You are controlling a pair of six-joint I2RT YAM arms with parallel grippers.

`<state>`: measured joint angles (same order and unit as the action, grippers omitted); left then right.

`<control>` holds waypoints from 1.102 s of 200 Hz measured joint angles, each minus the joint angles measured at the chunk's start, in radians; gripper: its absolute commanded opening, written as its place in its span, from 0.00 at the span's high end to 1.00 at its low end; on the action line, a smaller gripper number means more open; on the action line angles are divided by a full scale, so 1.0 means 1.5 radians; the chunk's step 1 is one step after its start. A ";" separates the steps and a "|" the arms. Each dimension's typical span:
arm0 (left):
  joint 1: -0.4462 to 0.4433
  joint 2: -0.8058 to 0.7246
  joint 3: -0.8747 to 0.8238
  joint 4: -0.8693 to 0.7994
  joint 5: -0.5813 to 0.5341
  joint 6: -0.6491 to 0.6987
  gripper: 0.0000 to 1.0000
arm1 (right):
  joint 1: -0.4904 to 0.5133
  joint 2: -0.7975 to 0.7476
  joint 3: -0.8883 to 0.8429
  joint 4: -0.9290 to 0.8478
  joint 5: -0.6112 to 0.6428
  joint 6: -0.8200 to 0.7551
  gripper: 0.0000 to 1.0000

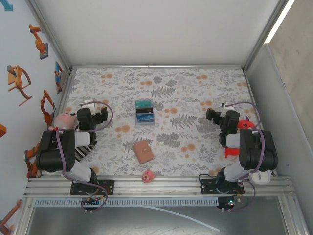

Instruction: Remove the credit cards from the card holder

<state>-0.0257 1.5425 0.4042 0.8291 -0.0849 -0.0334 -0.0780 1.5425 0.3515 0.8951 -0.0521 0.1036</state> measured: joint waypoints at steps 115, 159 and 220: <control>0.000 -0.002 0.000 -0.008 0.006 0.001 0.03 | 0.000 -0.003 0.003 -0.013 0.001 0.000 0.00; -0.013 -0.070 0.001 -0.067 -0.005 0.003 0.03 | 0.000 -0.068 0.002 -0.032 0.019 0.001 0.00; -0.097 -0.196 0.081 -0.245 -0.097 -0.009 0.03 | 0.000 -0.174 0.022 -0.174 0.059 0.021 0.00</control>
<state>-0.1711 1.2480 0.5251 0.4614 -0.2306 -0.0463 -0.0780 1.2816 0.3843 0.6338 0.0368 0.1349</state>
